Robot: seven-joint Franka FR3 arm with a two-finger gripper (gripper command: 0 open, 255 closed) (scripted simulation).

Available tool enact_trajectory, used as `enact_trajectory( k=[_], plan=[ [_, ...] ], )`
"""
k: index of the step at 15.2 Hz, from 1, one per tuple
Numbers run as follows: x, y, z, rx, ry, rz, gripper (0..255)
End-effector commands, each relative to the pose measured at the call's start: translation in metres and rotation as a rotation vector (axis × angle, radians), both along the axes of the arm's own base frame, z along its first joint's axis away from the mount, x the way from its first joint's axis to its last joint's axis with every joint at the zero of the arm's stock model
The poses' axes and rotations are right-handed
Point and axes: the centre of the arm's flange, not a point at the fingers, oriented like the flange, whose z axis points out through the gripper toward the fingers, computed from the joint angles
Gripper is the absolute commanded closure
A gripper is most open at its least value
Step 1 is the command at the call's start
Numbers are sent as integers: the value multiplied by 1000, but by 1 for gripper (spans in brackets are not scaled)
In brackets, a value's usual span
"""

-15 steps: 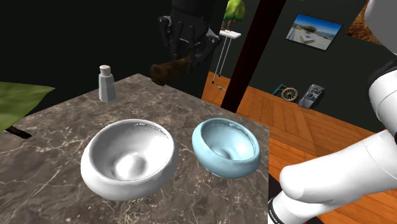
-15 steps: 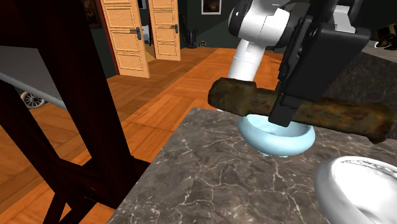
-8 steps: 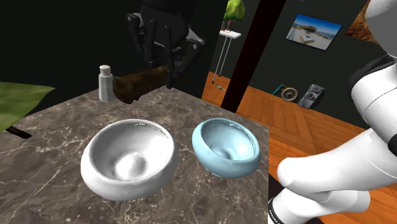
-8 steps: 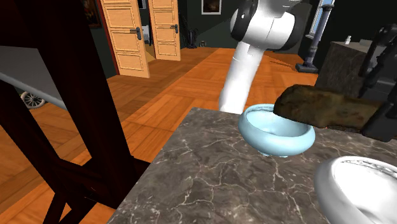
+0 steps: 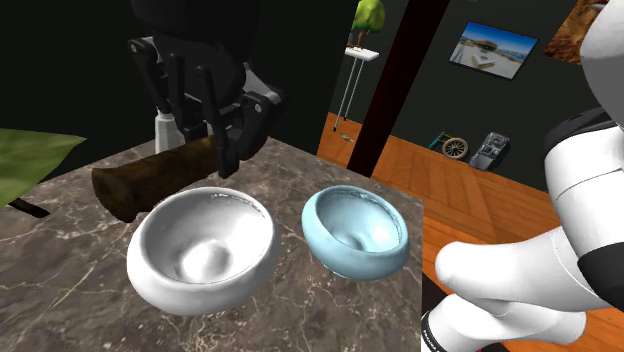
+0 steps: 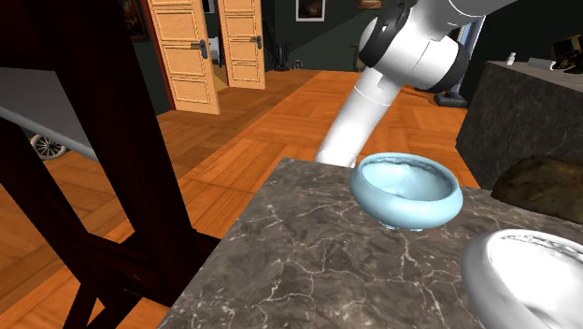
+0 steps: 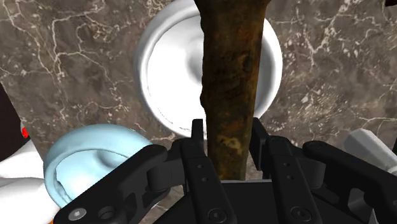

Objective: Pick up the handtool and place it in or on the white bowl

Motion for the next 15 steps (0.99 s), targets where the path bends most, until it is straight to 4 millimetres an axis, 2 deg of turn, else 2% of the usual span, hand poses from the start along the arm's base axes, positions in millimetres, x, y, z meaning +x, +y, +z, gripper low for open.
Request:
enact_trajectory(
  k=[1, 10, 15],
  plan=[
    [-1, 2, -11, 0, -1, 0, 255],
    [-1, 2, -58, 0, -1, 0, 255],
    [-1, 2, -59, 0, -1, 0, 255]
  ],
)
